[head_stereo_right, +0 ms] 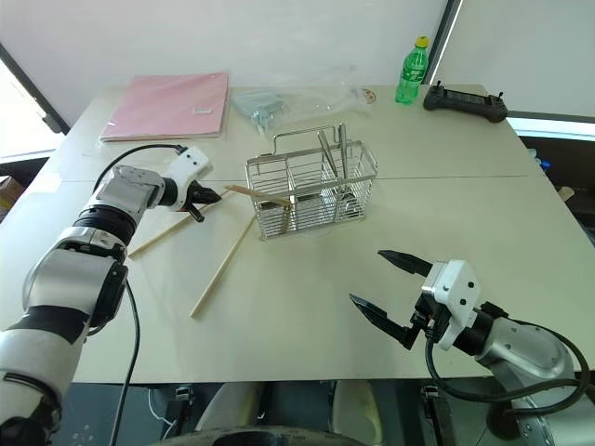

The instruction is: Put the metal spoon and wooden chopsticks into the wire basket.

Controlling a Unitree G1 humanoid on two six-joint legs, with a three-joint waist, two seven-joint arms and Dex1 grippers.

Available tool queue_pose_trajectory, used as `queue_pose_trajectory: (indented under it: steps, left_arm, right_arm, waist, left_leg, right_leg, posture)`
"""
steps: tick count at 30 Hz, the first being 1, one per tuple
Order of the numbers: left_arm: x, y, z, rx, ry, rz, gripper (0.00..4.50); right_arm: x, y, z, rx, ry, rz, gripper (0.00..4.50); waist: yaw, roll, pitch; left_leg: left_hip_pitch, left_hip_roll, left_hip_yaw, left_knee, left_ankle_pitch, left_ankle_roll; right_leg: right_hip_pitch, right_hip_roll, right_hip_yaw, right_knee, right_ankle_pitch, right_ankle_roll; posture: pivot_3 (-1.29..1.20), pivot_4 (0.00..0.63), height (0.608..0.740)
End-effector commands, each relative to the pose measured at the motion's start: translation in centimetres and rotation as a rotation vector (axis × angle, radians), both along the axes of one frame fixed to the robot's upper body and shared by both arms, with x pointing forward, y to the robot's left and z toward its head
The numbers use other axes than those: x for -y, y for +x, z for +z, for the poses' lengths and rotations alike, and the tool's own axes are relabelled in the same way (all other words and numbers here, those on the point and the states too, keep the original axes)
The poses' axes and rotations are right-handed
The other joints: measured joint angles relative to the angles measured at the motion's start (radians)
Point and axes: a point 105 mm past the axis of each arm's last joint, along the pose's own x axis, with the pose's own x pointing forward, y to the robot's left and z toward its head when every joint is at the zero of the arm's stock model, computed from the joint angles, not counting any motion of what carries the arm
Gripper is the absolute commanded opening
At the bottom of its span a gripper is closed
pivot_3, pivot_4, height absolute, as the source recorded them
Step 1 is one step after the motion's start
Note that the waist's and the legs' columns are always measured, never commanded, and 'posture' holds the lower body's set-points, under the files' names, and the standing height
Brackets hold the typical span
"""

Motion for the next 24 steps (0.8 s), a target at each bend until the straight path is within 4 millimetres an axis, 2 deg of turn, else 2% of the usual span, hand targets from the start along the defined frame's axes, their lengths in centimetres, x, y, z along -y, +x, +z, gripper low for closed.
queue_pose_trajectory:
  steps: [1,4,7,10,12,15,20,24]
  left_arm:
    - [-0.8,1.9,8.3,0.248,-0.216,0.110,0.03]
    - [-0.8,2.0,15.2,0.457,-0.497,0.127,0.03]
    - [-0.5,0.6,22.2,0.631,-0.825,0.066,0.03]
    - [0.6,-1.7,26.3,0.756,-0.995,-0.055,0.03]
    - [2.0,-2.9,27.4,0.792,-1.038,-0.120,0.03]
    - [5.1,-4.8,27.7,0.814,-1.031,-0.219,0.03]
    - [9.2,-7.0,26.2,0.794,-0.993,-0.319,0.03]
    - [11.3,-7.4,24.6,0.768,-0.979,-0.349,0.03]
  right_arm:
    - [-0.1,0.0,0.8,0.044,0.004,0.007,4.50]
    - [0.0,0.0,0.7,0.043,0.002,0.004,4.50]
    - [0.1,0.0,0.6,0.040,0.001,-0.001,4.50]
    - [0.2,0.0,0.6,0.037,0.003,-0.006,4.50]
    - [0.2,0.1,0.6,0.037,0.005,-0.008,4.50]
    - [0.1,0.2,0.7,0.038,0.007,-0.013,4.50]
    - [0.2,0.2,0.9,0.041,0.008,-0.025,4.50]
    - [0.3,0.3,1.1,0.045,0.014,-0.036,4.50]
  waist:
    - [0.001,-0.003,0.002]
    - [0.004,-0.003,0.002]
    - [0.002,-0.004,0.002]
    - [0.000,-0.003,0.002]
    - [0.000,-0.003,0.002]
    - [0.001,-0.001,0.000]
    - [0.002,-0.001,0.001]
    - [0.002,-0.001,0.001]
  left_leg:
    - [-0.001,0.000,0.000,0.000,0.000,0.000]
    - [-0.001,-0.001,-0.001,0.000,0.000,0.000]
    - [-0.002,-0.001,-0.001,0.000,0.000,0.000]
    - [0.000,-0.001,-0.001,-0.001,0.000,-0.001]
    - [0.001,-0.001,0.000,-0.001,0.000,-0.001]
    - [0.002,-0.001,0.000,0.000,0.000,-0.001]
    - [0.002,-0.001,-0.001,0.002,0.000,-0.002]
    - [0.002,-0.001,0.000,0.002,0.000,-0.002]
  right_leg:
    - [-0.001,0.000,0.000,0.000,0.000,0.000]
    - [0.000,-0.001,0.000,0.000,0.000,0.001]
    - [0.000,-0.002,0.000,-0.001,-0.001,0.001]
    - [0.001,-0.002,0.000,-0.001,-0.001,0.001]
    - [0.002,-0.002,0.000,-0.001,-0.001,0.001]
    - [0.003,-0.002,0.001,0.000,0.000,0.001]
    - [0.003,-0.001,0.001,0.001,0.000,0.000]
    - [0.003,-0.001,0.001,0.000,0.000,0.000]
  posture:
    - [0.00,0.150,0.709]
    - [0.00,0.150,0.709]
    - [0.00,0.150,0.709]
    - [0.00,0.150,0.709]
    - [0.00,0.150,0.709]
    - [0.00,0.150,0.709]
    - [0.00,0.150,0.709]
    - [0.00,0.150,0.709]
